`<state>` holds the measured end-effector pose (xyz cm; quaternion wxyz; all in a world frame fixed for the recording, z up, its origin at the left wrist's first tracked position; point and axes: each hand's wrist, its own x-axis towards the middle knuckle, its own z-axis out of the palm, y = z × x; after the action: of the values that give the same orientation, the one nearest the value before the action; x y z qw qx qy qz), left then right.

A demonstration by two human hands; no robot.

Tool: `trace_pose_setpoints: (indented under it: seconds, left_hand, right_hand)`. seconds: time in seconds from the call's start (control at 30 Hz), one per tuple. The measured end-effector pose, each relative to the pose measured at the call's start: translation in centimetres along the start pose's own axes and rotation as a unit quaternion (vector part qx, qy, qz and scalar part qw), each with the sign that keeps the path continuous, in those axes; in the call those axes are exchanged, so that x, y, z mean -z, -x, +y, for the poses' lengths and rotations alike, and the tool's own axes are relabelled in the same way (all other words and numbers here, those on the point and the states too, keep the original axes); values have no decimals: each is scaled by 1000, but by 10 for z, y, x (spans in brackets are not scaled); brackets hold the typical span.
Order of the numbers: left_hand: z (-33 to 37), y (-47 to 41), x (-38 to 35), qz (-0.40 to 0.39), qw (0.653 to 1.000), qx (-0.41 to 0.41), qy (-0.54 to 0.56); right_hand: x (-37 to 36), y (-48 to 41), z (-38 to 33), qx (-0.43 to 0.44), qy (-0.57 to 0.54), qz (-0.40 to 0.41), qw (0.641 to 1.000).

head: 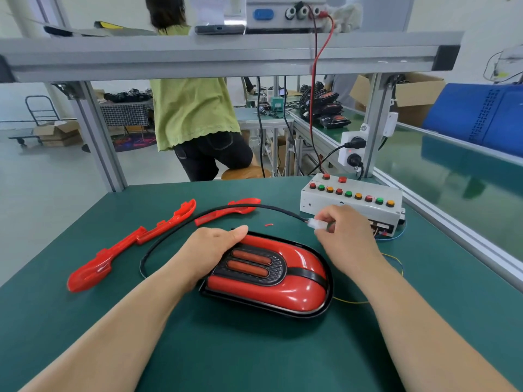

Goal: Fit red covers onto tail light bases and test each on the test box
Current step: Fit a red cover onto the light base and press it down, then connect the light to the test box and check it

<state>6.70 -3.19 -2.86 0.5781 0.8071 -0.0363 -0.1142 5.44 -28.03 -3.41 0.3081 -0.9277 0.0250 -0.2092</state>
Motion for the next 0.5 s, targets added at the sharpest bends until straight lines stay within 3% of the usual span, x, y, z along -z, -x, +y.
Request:
trace_pose_setpoints:
  seconds: [0.13, 0.27, 0.37, 0.5]
  left_hand:
    - [-7, -7, 2, 94, 989, -69, -88]
    - [-1, -8, 1, 214, 948, -169, -161]
    - [3, -10, 1, 217, 939, -227, -141]
    - [6, -14, 3, 163, 948, -241, -131]
  right_hand:
    - [0, 0, -1, 30, 12, -5, 999]
    - [-1, 2, -4, 46, -45, -8, 998]
    - [-2, 5, -11, 23, -167, -24, 985]
    - [-2, 7, -18, -10, -287, -36, 957]
